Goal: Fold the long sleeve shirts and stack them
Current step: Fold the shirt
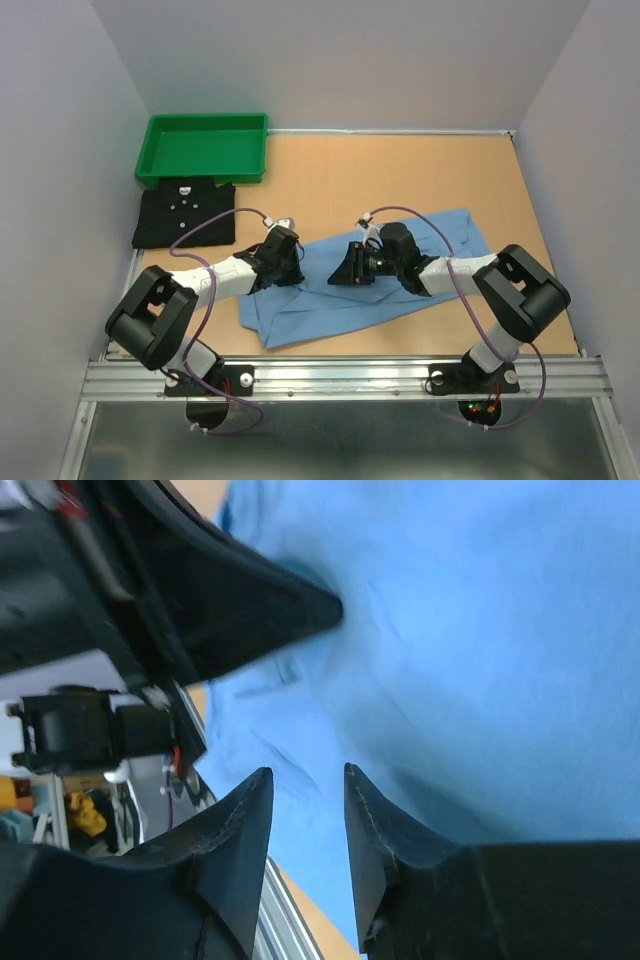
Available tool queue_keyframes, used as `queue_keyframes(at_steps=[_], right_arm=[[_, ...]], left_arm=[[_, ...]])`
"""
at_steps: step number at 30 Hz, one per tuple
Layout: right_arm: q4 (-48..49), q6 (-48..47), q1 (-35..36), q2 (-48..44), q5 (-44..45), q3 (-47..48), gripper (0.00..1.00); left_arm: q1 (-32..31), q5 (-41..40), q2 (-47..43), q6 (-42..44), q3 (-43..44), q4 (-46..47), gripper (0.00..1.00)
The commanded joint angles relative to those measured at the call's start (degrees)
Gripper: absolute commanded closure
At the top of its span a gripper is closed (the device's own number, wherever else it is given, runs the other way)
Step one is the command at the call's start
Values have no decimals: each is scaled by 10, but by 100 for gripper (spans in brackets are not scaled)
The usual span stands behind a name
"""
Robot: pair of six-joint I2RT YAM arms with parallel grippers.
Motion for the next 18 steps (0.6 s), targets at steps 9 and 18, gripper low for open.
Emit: queue_keyframes(at_steps=[9,18], right_arm=[[63,-26,-17,50,-19,-157,83],[55,-22,-86,-41,-16,-234,84]], left_arm=[[13,-27,27,-48,-39,12,87],[42,-29,9,-39,-50,1,87]])
